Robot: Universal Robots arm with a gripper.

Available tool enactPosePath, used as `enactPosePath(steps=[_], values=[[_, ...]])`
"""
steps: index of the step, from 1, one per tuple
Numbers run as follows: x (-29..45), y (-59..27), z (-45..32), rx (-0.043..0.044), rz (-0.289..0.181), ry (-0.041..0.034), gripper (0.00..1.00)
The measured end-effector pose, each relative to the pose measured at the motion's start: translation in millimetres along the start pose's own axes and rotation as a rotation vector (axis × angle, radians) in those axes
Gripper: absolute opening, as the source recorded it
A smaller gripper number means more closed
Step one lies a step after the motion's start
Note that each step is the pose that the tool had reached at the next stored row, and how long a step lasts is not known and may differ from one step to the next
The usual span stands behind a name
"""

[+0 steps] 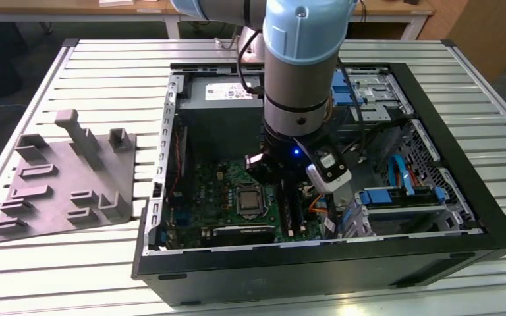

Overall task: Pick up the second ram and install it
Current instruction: 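Insert the second ram into the second slot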

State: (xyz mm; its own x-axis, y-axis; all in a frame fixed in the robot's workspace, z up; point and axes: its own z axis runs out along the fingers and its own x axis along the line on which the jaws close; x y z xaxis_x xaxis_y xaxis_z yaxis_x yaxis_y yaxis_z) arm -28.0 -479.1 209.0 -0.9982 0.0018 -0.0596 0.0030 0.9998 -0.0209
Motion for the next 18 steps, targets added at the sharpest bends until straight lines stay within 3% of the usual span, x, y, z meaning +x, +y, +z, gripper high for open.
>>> enactPosePath(steps=[3,11,18], values=[[0.0,0.0,0.0,0.0000,0.000,0.0000,0.41],[0.0,0.0,-0.2,-0.0002,0.000,-0.0001,0.47],[-1.4,-0.4,-23.5,0.0001,0.000,-0.0012,0.47]])
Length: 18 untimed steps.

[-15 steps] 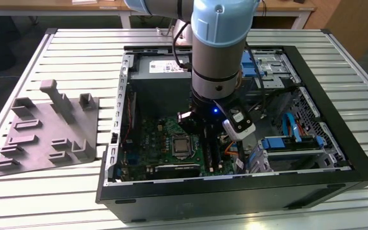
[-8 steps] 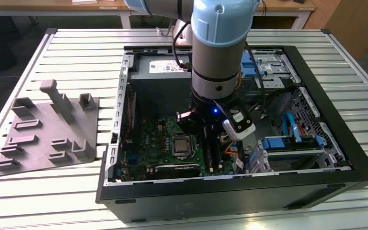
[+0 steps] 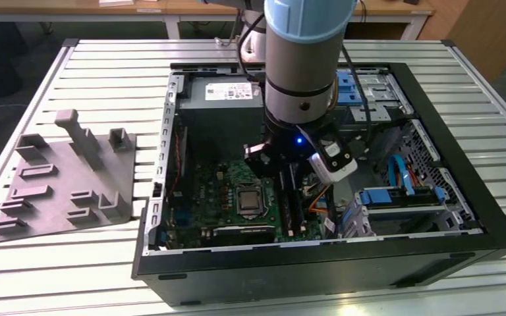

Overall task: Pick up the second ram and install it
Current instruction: 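Insert the second ram into the second slot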

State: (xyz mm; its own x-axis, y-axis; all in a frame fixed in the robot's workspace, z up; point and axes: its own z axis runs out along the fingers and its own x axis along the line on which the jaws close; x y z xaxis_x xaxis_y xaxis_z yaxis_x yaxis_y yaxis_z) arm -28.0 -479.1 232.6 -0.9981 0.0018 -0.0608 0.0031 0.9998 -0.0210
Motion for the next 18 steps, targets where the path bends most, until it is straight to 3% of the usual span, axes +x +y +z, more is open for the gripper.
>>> enactPosePath(steps=[5,7,8,13,18], values=[[-0.5,2.8,-8.0,-0.0002,0.000,-0.0004,0.46],[-0.6,3.5,-10.1,-0.0002,0.000,-0.0004,0.33],[-0.7,3.7,-11.2,-0.0001,0.000,-0.0004,0.33],[-1.2,3.9,-20.1,-0.0018,0.000,-0.0008,0.10],[-1.4,3.9,-23.9,-0.0137,0.002,-0.0010,0.10]])
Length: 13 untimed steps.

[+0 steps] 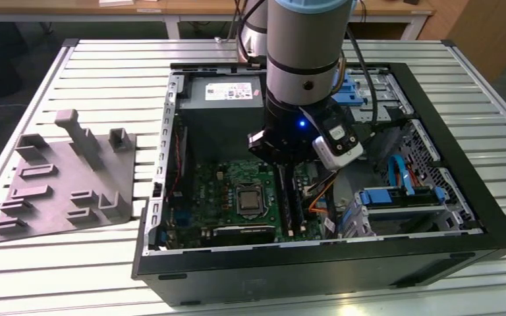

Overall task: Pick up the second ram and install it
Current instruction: 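Insert the second ram into the second slot, then press down the second ram until it locks into place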

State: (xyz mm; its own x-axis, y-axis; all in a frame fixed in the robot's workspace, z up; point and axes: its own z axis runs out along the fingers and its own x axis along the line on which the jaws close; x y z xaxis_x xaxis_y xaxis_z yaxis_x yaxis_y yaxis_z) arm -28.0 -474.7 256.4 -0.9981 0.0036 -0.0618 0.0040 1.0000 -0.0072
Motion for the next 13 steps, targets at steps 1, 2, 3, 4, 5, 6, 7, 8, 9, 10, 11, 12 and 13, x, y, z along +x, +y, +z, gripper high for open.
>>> enactPosePath(steps=[1,2,3,4,5,6,7,8,9,10,11,12,13], values=[[0.0,0.0,0.0,-0.0002,0.000,0.0001,0.10],[0.0,0.0,-0.1,-0.0008,0.000,0.0002,0.10],[0.1,0.0,-0.1,-0.0017,0.000,0.0001,0.10],[0.1,-0.1,0.1,-0.0016,0.000,0.0002,0.10],[0.2,0.0,0.2,-0.0017,0.000,0.0002,0.10],[0.4,0.1,0.4,-0.0018,0.000,0.0002,0.10],[0.5,0.3,0.6,-0.0019,0.000,0.0002,0.10],[0.6,0.5,0.9,-0.0021,0.000,0.0001,0.10],[0.8,0.8,1.1,-0.0022,0.000,0.0001,0.10],[0.8,1.0,1.3,-0.0022,0.000,0.0001,0.10],[0.8,1.3,1.2,-0.0020,0.000,0.0002,0.10],[0.8,1.5,1.4,-0.0022,0.000,0.0001,0.10],[0.9,1.6,1.5,-0.0022,0.000,0.0001,0.10]])
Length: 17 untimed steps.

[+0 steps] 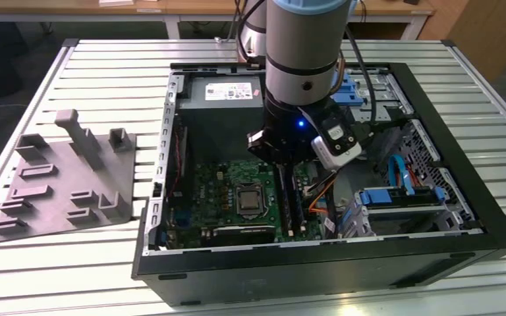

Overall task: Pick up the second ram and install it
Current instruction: 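Press down the second ram until it locks into place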

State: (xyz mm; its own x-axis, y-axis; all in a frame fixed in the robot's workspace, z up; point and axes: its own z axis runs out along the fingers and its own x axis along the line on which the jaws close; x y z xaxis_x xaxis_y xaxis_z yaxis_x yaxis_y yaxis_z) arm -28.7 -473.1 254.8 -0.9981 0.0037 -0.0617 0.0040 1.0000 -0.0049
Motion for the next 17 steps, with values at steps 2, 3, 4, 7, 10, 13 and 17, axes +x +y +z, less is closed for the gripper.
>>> enactPosePath(steps=[2,3,4,7,10,13,17], values=[[0.0,0.5,0.1,0.0001,0.000,0.0001,0.10],[0.0,0.7,0.2,0.0001,0.000,0.0001,0.10],[0.0,1.0,0.3,0.0001,0.000,0.0001,0.10],[0.0,1.7,0.5,0.0001,0.000,0.0000,0.10],[0.1,2.2,0.7,0.0001,0.000,0.0000,0.10],[0.1,2.6,0.9,0.0001,0.000,0.0000,0.10],[0.1,3.1,1.4,0.0000,0.000,0.0000,0.10]])
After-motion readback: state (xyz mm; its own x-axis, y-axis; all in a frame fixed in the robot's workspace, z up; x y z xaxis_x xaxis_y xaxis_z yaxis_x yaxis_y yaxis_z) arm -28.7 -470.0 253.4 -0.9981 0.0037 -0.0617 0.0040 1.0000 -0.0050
